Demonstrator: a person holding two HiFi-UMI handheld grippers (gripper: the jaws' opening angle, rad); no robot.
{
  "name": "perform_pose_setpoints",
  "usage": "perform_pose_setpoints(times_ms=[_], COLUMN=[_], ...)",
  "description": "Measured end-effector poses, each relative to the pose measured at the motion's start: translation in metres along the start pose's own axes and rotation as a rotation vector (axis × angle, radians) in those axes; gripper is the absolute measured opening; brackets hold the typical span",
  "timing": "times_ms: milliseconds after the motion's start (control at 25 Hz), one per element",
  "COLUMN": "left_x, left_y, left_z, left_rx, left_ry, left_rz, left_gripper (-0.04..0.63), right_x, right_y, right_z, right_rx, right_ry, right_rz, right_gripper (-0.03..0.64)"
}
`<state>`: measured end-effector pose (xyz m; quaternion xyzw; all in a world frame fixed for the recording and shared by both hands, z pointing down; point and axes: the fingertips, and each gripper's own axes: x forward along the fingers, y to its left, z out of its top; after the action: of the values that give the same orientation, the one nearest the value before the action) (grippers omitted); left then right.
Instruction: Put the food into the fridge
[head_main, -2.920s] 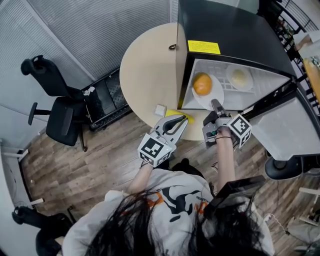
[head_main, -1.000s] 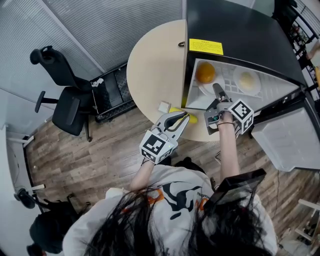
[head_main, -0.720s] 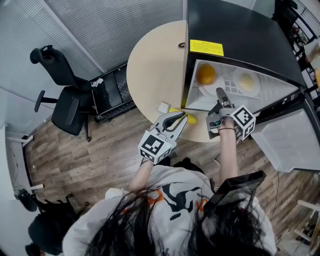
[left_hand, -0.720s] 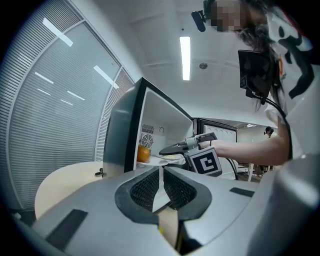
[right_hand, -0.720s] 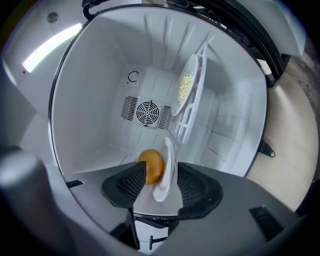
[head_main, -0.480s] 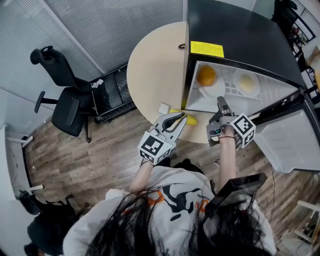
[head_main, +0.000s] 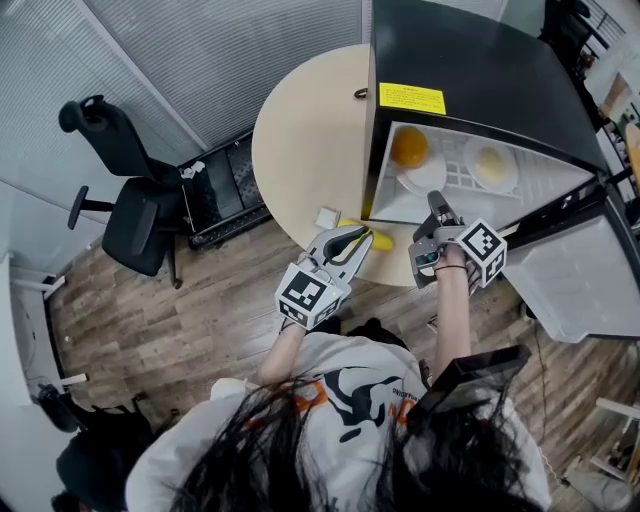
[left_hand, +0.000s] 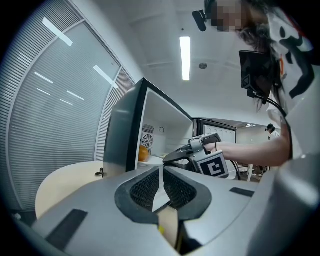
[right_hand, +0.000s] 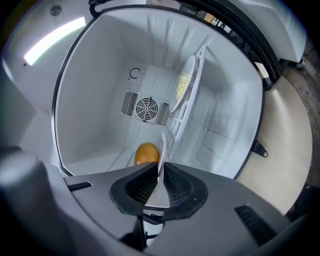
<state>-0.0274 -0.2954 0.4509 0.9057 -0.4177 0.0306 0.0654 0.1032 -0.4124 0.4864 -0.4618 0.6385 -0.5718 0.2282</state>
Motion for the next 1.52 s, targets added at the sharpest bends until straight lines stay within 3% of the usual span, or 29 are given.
perform_pose_setpoints(times_ms=[440,720,880,1120,1520], left_x=[-0.009,-0.016,-0.019,-0.025,-0.043], left_y=[0.008,0.012,0.012,0.006,-0.005], left_z=[-0.001,-0.003,-0.004,0.000,-0.015], left_rx=[0.002,0.000,-0.004,0.002,-0.018], left_ry=[0.009,0.016,0.019,0.010,0.030], left_rz=[0.014,0.013,0.004,-0.034,-0.129], left_gripper=[0.025,0.025,0.025,0.025,0.025], right_x=[0.022,0.020,0.008,-0.017,-0.061], right_y=[0.004,0.009,0.017,0.037,0.042], right_z=[0.002,0.002,0.005,-0.006,-0.062], right_rx=[-0.003,-0.060,-0.175,-0.500,-0.573], right_ry=[-0.005,-0.023,-0.057,-0.068,-0.040], right_rz=[-0.005,0.010,-0.002,-0.043,-0.012], right_gripper=[0.046,0.065,0.106,0.104,0.072])
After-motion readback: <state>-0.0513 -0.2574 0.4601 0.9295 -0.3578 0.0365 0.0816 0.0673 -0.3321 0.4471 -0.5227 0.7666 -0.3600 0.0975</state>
